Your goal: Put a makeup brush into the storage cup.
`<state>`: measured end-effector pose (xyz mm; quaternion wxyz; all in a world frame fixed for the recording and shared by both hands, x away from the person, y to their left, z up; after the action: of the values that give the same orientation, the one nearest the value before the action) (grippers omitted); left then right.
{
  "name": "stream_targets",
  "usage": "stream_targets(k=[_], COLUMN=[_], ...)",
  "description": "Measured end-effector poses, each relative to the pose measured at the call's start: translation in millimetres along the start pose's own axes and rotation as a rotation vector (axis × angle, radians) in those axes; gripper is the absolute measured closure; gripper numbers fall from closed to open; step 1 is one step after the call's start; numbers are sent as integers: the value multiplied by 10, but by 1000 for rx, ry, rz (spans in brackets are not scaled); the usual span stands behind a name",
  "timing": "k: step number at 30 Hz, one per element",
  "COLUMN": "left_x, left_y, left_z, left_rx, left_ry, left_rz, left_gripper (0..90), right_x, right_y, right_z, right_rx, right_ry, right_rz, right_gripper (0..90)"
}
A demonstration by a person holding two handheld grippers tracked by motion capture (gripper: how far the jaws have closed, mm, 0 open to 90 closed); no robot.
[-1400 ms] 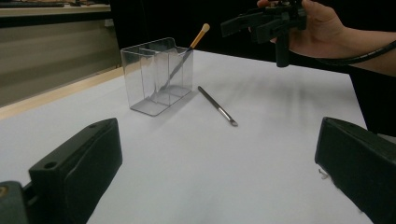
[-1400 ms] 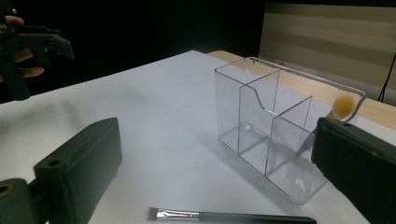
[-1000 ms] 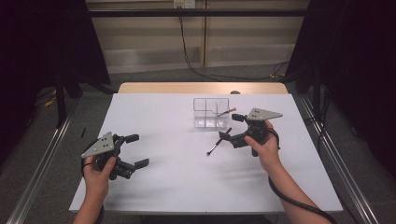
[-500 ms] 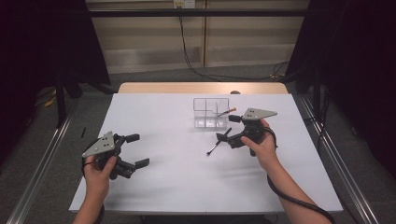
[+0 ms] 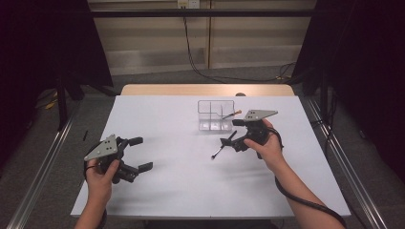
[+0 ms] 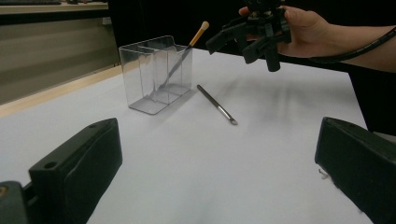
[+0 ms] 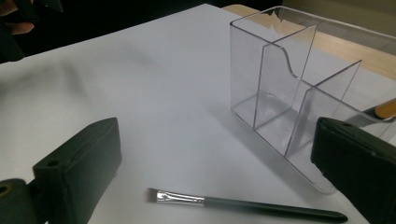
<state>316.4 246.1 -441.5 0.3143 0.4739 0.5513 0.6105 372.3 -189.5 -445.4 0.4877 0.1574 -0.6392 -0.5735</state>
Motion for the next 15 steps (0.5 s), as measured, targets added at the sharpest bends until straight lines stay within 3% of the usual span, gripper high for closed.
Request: stream_targets(k=[5, 15], left_x=[2, 0], left_y=[1, -2], left_z=[2, 4], left_rx=[1, 3], left_ry=[0, -2], left_rz=[-1, 1], left_gripper=[7, 7], right_x=[-29, -113], right_y=[-2, -9], right_z=[-21, -53], right_rx=[-7, 11], right_ry=[0, 25], right_rz=[43, 191], right_gripper=[15, 20])
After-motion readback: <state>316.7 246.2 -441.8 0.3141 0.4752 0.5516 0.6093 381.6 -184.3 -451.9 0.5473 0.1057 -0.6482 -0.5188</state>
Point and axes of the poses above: each handheld gripper's, and its own axes: x roughly backward along the jaws, y roughly out of its top, z roughly to its left, the point moved 1 cm from there along -x, roughly forward along the jaws
